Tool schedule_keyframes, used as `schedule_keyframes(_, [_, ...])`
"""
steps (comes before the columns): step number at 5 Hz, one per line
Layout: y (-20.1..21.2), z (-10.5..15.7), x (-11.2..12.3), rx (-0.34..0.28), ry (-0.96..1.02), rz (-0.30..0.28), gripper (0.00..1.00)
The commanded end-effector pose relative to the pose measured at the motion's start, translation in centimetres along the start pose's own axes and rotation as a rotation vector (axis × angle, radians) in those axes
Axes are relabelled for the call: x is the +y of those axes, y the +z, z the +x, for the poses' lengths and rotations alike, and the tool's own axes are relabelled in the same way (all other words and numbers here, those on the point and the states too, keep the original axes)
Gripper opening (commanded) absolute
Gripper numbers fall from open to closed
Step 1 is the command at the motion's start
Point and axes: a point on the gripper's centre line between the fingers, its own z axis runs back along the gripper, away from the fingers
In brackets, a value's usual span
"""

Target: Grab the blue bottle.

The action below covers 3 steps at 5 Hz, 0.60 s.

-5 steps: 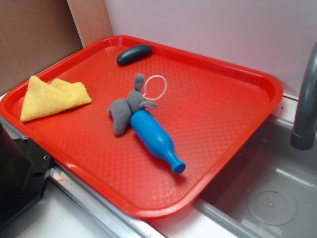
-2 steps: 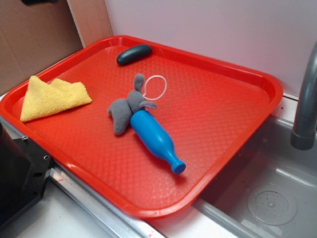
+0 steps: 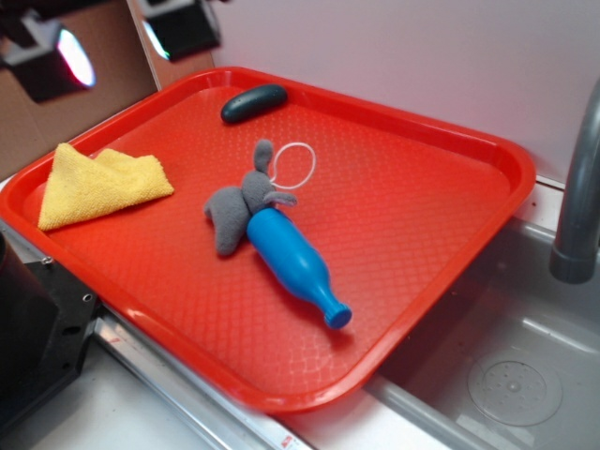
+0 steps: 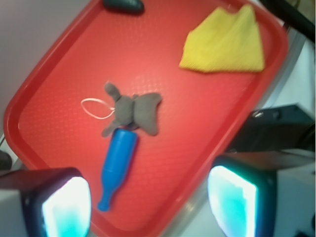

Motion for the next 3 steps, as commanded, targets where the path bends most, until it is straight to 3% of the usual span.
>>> schedule_keyframes(1, [-5.4, -1.2, -3.0, -0.089, 0.138, 0.001, 1.0])
schedule_keyframes(3, [-11.2, -2.9, -3.8, -0.064, 0.112, 0.058, 1.0])
